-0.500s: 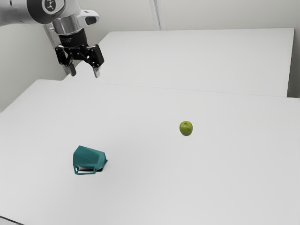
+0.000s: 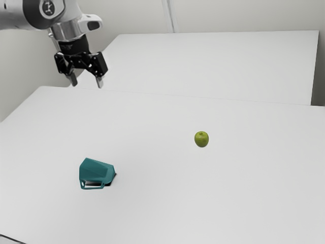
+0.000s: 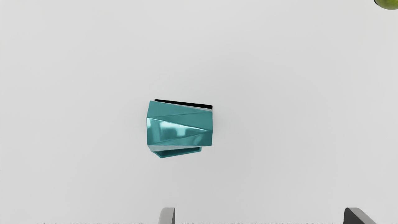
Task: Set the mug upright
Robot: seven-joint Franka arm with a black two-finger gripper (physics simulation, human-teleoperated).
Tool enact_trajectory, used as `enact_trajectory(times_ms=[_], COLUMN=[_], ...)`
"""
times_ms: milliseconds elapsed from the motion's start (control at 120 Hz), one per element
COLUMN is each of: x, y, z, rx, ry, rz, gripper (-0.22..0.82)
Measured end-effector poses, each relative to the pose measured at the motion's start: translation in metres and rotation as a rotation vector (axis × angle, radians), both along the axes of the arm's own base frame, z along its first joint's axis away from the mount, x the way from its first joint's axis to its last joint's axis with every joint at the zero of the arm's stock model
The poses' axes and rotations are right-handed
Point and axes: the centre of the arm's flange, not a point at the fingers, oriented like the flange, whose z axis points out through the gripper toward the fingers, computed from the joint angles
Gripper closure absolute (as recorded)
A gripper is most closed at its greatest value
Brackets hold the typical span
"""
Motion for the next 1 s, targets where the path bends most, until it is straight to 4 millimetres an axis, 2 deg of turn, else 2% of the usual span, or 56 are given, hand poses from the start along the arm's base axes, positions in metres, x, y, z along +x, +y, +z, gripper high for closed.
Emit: enact_trajectory(times_ms=[142, 342, 650, 1000], x=[-0.011, -0.028, -0.058, -0.096], y=[0.027, 0.07, 0.135, 0.199], z=[-0.013, -0.042, -0.105, -0.168], rx=[-0.002, -0.08, -0.31, -0.592], ry=[0.001, -0.006, -0.036, -0.156], rz=[0.034, 0.087, 0.153, 0.166], gripper=[0.01, 0.01, 0.01, 0.01])
